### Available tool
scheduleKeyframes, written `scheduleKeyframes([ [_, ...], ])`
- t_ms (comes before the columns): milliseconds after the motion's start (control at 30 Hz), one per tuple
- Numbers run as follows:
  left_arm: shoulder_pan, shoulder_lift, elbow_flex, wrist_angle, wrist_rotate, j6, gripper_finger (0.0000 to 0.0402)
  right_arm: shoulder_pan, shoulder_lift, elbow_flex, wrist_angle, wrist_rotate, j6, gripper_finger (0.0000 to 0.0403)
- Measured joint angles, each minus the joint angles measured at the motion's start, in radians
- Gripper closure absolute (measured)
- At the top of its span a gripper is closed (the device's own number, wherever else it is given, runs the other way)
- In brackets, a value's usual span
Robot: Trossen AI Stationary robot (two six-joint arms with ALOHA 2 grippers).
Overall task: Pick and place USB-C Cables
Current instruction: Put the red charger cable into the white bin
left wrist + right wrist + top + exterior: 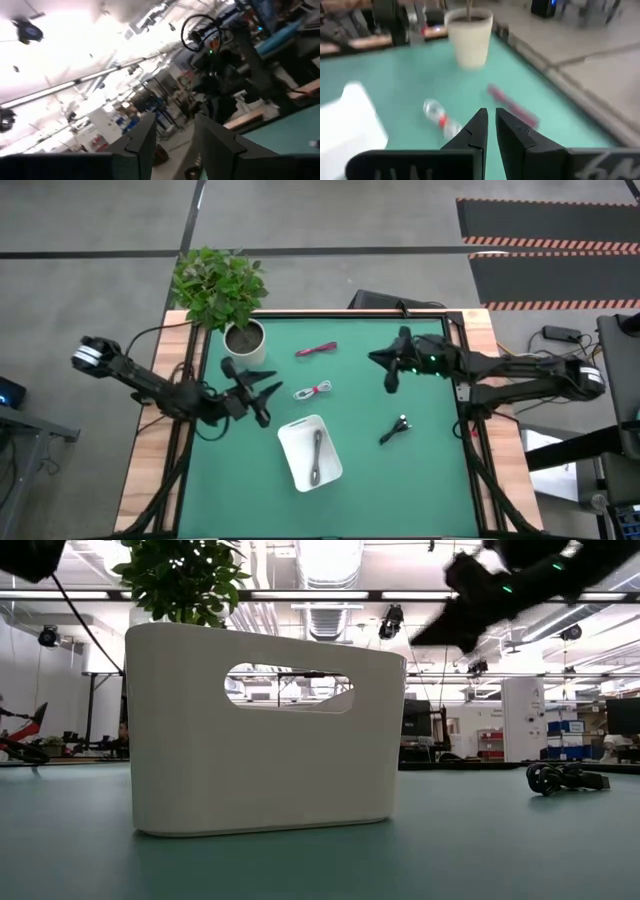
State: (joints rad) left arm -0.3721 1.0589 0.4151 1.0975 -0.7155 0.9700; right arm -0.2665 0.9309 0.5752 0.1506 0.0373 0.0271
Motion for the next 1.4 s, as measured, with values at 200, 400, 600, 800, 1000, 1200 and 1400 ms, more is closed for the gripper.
scheduleKeyframes([
  [200, 0.0, -0.083, -0.035, 0.023, 0.002, 0.087, 0.0283, -0.053, 0.209, 0.179, -0.091, -0.016, -0.047, 0.0375],
  [400, 0.0, -0.157, -0.058, 0.02, -0.003, 0.084, 0.0283, -0.103, 0.392, 0.366, -0.196, -0.019, -0.1, 0.0375],
  [600, 0.0, -0.198, -0.086, 0.02, -0.035, 0.084, 0.0283, -0.137, 0.548, 0.572, -0.363, -0.07, -0.138, 0.0375],
  [800, 0.0, -0.225, -0.085, 0.021, -0.06, 0.082, 0.0283, -0.15, 0.678, 0.735, -0.497, -0.099, -0.197, 0.0375],
  [1000, 0.0, -0.237, -0.085, 0.02, -0.087, 0.083, 0.0283, -0.164, 0.761, 0.831, -0.657, -0.107, -0.258, 0.0375],
  [1200, 0.0, -0.252, -0.085, 0.02, -0.124, 0.087, 0.0283, -0.198, 0.782, 0.845, -0.688, -0.157, -0.274, 0.0374],
  [1400, 0.0, -0.273, -0.084, 0.02, -0.132, 0.089, 0.0283, -0.225, 0.807, 0.843, -0.641, -0.209, -0.283, 0.0374],
])
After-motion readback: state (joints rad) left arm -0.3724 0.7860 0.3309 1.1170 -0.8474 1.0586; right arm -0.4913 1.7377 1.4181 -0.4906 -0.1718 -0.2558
